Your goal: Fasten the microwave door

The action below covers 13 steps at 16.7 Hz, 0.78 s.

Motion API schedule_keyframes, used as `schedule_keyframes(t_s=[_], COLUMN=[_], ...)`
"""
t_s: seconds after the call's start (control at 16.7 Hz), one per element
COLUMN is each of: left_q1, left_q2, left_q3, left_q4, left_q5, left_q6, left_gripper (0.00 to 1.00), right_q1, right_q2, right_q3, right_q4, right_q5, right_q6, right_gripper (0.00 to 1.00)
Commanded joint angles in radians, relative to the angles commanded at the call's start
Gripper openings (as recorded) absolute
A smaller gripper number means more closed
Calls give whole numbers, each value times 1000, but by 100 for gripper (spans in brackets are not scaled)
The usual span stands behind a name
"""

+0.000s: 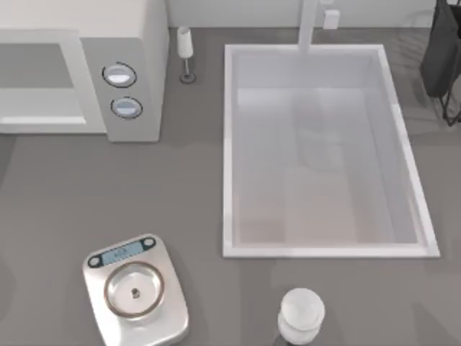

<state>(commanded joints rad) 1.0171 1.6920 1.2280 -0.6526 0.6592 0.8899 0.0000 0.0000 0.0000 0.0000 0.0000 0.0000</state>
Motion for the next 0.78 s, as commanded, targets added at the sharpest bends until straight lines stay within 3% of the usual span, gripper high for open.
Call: schedule_keyframes(t_s=[0.36, 0.78], left_q1=[7, 11], left_q2=[89, 89], left_q3=[-177, -211], left_q4=[284, 320], left_q5=[2, 2], left_q6=[5, 3], left_gripper=[0, 0], right_q1=[0, 0], right_q2=[0, 0], right_q3=[0, 0], right_q4=[0, 0], right_q5=[0, 0], right_q6=[0, 0], right_gripper=[100, 100])
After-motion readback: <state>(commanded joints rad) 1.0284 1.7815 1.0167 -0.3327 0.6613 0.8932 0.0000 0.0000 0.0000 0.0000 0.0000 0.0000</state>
